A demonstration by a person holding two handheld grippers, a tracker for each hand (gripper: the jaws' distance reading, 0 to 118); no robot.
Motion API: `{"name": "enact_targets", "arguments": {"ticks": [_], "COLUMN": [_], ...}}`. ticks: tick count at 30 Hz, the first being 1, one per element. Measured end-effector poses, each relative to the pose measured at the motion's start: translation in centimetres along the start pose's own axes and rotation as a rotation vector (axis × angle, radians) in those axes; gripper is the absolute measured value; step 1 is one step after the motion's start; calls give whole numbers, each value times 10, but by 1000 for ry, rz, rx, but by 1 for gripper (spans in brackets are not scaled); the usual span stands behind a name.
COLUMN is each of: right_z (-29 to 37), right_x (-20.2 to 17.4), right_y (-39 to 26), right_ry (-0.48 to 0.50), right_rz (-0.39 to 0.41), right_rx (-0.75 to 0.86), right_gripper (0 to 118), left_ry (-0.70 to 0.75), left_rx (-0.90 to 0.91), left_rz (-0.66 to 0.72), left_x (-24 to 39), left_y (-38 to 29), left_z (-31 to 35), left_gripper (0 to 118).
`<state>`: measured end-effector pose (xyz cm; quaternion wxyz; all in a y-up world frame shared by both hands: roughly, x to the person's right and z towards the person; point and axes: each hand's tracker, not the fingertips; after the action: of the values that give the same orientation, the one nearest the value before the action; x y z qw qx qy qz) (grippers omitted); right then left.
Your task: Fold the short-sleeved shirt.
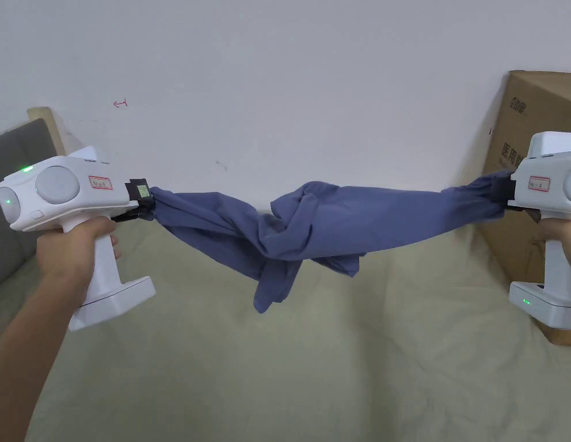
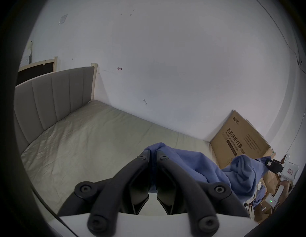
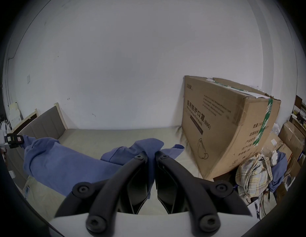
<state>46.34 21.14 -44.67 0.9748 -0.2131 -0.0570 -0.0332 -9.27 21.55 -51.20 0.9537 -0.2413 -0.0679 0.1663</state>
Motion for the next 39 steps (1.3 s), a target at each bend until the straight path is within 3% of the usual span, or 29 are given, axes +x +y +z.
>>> {"name": "enact_targets", "arguments": {"ticks": [11, 22, 32, 39], "right_z": [-68, -93, -18, 68], "right_x": [-12, 5, 6, 3], "right_y": [-20, -168, -291, -344], "right_ry": [-58, -58, -29, -20], "right_rz": [63, 25, 23, -33], "right_rx": [-55, -271, -379, -390], "right_gripper": [5, 5, 5, 5], "left_ry": [55, 115, 148, 177], "left_rx": [-49, -277, -430, -477], "left_rz": [-108, -86, -21, 27], "left_x": [7, -47, -107, -145], "left_y": [-4, -137, -271, -337], "left_z": [-73, -108, -47, 32], "left_gripper": [4, 4, 4, 4]}}
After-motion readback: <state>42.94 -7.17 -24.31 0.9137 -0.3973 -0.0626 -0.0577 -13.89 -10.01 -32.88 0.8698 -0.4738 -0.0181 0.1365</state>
